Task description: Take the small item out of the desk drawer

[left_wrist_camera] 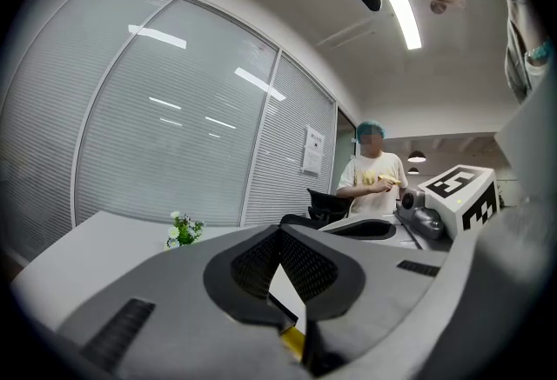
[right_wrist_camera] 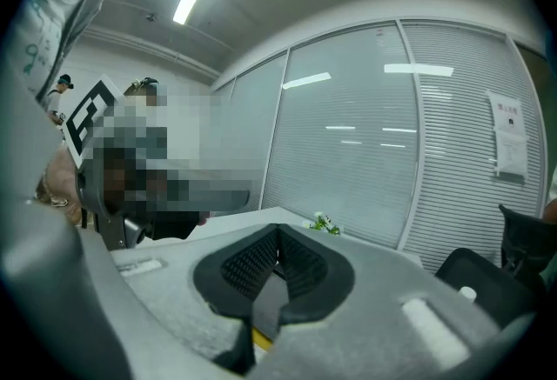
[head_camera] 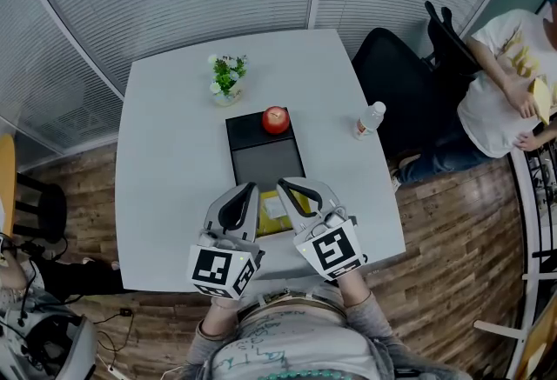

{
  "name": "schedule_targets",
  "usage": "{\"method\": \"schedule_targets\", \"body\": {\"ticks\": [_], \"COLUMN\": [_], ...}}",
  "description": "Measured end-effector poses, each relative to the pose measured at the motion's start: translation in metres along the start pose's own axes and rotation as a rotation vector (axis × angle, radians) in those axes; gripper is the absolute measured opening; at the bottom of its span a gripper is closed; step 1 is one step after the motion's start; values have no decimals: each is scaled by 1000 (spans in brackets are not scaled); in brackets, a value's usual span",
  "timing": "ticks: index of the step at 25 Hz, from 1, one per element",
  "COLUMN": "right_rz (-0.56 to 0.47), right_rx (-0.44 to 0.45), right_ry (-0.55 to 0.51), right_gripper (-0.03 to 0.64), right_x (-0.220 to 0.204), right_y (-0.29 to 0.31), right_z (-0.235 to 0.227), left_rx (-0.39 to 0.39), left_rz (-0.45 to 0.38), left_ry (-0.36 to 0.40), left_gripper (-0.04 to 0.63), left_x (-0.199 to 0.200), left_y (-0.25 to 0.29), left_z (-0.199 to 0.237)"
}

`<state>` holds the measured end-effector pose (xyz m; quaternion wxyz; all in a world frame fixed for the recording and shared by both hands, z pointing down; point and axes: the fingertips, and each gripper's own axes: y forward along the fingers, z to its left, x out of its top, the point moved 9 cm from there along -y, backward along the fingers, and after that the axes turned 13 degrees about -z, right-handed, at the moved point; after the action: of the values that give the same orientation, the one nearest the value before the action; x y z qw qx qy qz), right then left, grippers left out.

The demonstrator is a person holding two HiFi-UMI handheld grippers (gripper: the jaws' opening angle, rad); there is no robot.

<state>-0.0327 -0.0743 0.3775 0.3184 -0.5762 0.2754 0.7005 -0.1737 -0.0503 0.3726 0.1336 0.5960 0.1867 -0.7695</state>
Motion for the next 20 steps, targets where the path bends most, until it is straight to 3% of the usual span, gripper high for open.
{"method": "schedule_targets", "body": {"ticks": [5,20], "right_rz": [43,336], "right_rx": [25,150], "right_ry": [-33,-125], "right_gripper": [3,3], "right_x": [-17,-98], "right_y": [0,8], "right_z": [0,0], "left_rx": [-7,-7], "left_rz": [9,51], "left_ry": [-2,-25], "left_gripper": [-3,-3], "left_x": [-7,-18], "left_y": [0,3], "left_z": [3,22]}}
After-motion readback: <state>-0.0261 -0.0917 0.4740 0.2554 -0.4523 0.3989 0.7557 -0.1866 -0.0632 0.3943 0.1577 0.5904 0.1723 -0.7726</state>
